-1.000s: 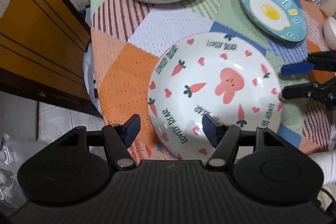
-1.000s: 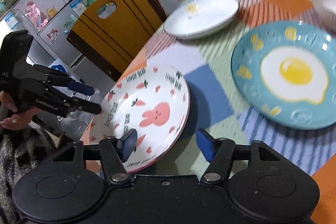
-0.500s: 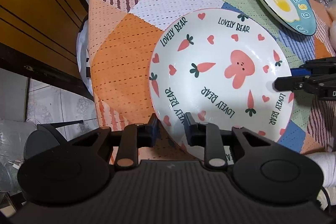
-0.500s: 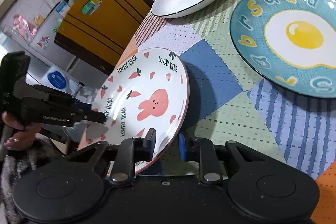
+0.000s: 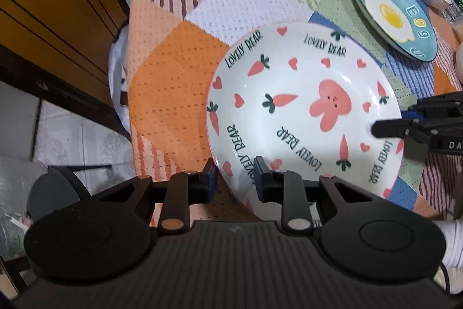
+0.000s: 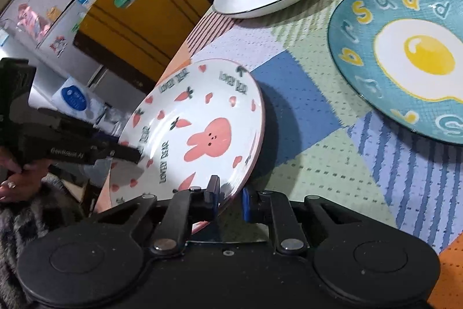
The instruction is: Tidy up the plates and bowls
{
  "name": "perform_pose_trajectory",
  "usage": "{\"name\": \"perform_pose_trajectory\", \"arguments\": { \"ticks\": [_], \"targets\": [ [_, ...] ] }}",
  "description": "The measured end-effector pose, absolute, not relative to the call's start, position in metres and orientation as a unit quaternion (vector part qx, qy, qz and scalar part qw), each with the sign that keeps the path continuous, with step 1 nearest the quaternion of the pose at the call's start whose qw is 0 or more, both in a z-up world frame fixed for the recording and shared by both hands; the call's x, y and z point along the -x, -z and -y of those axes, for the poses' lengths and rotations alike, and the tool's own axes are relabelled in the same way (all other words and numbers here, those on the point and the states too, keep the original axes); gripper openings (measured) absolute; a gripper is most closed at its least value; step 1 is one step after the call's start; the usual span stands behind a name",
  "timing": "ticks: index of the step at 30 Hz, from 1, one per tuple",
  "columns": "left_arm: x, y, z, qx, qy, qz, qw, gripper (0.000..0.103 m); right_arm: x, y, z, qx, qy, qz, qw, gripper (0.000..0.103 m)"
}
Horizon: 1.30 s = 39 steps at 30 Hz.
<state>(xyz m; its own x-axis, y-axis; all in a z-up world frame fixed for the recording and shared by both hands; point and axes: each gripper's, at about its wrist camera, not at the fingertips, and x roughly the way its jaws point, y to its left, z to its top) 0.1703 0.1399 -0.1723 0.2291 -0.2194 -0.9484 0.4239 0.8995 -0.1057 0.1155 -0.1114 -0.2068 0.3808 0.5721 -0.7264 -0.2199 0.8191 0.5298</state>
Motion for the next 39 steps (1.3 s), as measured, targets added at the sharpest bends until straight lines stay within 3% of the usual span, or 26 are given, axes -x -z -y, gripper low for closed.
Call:
{"name": "perform_pose_trajectory", "arguments": {
  "ticks": [9,19,27,39],
  "targets": [
    [-0.165,0.131,-0.122,-0.062,0.219,-0.549,0.804,0.025,-0.106,0.171,0.134,-0.167,-0.243,-0.464,0.836,0.020],
    [-0.197,0.087,-0.049,-0.061,0.259,-0.507,0.820,0.025,-0.110,0.120,0.203,-0.178,-0.184,-0.430,0.866,0.021],
    [-0.226,0.098,0.017,-0.078,0.283,-0.508,0.810,0.025,-0.122,0.109,0.256,-0.158,-0.129,-0.421,0.884,0.021],
    [-0.250,0.143,0.069,-0.109,0.280,-0.546,0.782,0.025,-0.142,0.144,0.286,-0.180,-0.074,-0.451,0.871,0.021]
  ]
}}
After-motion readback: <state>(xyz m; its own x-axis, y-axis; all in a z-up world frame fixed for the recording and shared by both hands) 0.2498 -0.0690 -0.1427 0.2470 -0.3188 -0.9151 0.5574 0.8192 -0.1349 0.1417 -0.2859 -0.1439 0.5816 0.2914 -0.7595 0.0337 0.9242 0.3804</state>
